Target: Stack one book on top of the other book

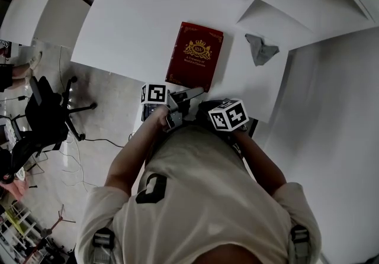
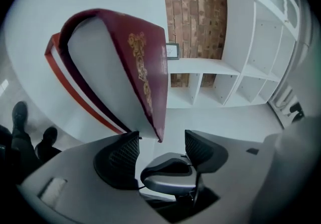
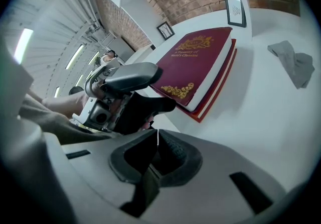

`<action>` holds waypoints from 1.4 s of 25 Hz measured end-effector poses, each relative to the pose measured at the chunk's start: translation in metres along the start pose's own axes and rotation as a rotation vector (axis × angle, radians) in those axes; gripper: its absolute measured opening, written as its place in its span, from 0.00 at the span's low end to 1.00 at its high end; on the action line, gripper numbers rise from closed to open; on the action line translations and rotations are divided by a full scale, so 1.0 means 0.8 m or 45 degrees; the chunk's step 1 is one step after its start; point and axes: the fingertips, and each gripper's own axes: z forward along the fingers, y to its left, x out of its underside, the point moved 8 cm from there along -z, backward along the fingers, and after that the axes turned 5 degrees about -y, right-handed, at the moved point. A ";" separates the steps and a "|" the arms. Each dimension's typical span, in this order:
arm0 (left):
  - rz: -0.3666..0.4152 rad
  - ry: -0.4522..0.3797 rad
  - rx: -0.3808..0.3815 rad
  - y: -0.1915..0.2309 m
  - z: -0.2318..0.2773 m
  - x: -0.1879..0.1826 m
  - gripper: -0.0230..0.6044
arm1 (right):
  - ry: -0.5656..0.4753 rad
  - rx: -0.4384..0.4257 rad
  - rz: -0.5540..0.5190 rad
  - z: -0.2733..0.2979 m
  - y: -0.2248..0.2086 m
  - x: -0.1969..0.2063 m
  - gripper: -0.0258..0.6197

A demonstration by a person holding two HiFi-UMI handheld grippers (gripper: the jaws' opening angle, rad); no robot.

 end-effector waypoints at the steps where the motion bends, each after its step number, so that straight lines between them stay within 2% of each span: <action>1: 0.004 -0.007 0.003 0.000 0.002 -0.001 0.47 | -0.004 0.006 -0.001 -0.002 0.000 0.001 0.05; 9: 0.061 0.023 -0.008 -0.005 0.009 -0.002 0.47 | -0.038 0.035 0.036 -0.017 -0.008 0.006 0.05; 16: 0.085 0.040 -0.022 -0.007 -0.004 -0.007 0.47 | -0.029 0.009 0.037 -0.015 -0.012 0.006 0.05; 18: 0.085 0.024 -0.016 -0.007 -0.016 -0.010 0.47 | -0.025 0.005 0.032 -0.013 -0.010 0.005 0.05; 24: 0.087 -0.048 -0.092 -0.002 -0.063 -0.024 0.47 | -0.020 0.001 0.020 -0.008 -0.004 0.002 0.05; 29: 0.160 -0.189 -0.122 -0.003 -0.084 -0.047 0.46 | -0.022 0.005 -0.001 -0.003 0.002 0.000 0.05; 31: 0.178 -0.254 -0.105 -0.004 -0.092 -0.055 0.46 | -0.026 0.017 -0.004 -0.001 0.008 0.000 0.05; 33: 0.177 -0.266 -0.073 -0.006 -0.096 -0.058 0.46 | -0.029 0.029 -0.006 0.000 0.012 0.000 0.05; 35: 0.188 -0.223 -0.061 -0.008 -0.094 -0.059 0.46 | -0.032 0.039 -0.010 0.001 0.014 -0.003 0.05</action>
